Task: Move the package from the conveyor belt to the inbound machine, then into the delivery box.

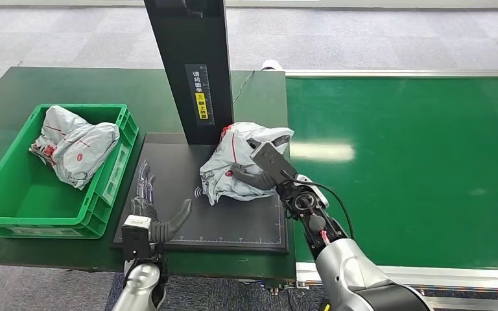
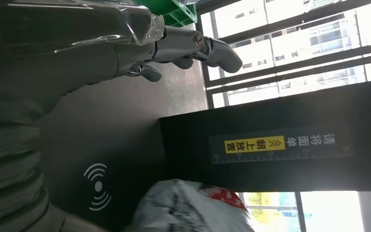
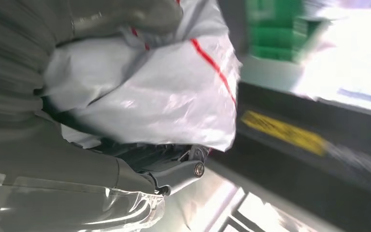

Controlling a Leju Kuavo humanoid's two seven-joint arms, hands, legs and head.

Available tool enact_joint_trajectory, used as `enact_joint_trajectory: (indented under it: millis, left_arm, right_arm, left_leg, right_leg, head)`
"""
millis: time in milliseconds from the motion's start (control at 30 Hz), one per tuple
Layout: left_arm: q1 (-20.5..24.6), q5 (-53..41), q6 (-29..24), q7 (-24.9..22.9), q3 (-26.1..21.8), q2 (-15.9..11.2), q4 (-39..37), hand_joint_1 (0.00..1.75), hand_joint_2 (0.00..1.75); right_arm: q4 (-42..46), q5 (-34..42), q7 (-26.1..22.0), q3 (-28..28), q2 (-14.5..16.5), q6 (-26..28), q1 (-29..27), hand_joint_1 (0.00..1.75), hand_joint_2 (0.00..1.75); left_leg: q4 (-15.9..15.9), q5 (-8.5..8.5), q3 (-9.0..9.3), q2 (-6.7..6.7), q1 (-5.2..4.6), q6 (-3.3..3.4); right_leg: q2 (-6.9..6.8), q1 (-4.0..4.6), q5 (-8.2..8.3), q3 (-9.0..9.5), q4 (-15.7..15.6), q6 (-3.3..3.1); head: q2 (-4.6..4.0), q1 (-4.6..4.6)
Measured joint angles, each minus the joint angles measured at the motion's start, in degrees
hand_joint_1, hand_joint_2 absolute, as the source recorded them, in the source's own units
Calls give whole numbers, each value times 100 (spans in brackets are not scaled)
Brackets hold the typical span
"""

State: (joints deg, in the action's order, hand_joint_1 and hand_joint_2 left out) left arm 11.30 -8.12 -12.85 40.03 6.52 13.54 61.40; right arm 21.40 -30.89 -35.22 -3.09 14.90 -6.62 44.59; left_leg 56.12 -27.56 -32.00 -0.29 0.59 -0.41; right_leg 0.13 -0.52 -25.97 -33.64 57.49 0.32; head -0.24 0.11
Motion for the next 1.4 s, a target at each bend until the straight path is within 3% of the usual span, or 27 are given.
enact_joint_trajectory:
  millis: [200,533,833,1133,1400]
  left_arm:
    - [25,138,-121,4,24,-53,-68,0,175]
    - [-2,169,-188,5,62,-132,-79,0,175]
    - [-37,65,-150,6,48,-134,-79,0,175]
    - [-54,-25,-142,-10,47,-76,-58,0,175]
    - [-243,-143,-57,-197,34,-33,257,0,175]
  right_arm:
    - [603,1365,-369,49,-81,-343,-4,0,175]
    - [1580,2469,-135,-185,-143,-715,-304,0,175]
    - [1410,2714,164,-792,-163,-727,-368,0,175]
    - [569,2159,1260,-1550,-132,-483,-328,0,175]
    - [239,2008,1644,-1964,-121,-444,-143,0,175]
  left_leg:
    - [1,0,-1,0,0,0]
    - [-1,0,-2,0,0,0]
    - [-1,0,-3,0,0,0]
    - [-1,0,-4,-1,0,0]
    - [-1,0,-2,-1,0,0]
  right_leg:
    - [0,0,0,-2,0,0]
    - [0,0,0,-2,0,0]
    - [0,0,0,-2,0,0]
    - [-1,0,0,-1,0,0]
    - [-1,0,0,-1,0,0]
  head:
    - [0,-1]
    - [0,0]
    - [0,0]
    - [0,0]
    - [0,-1]
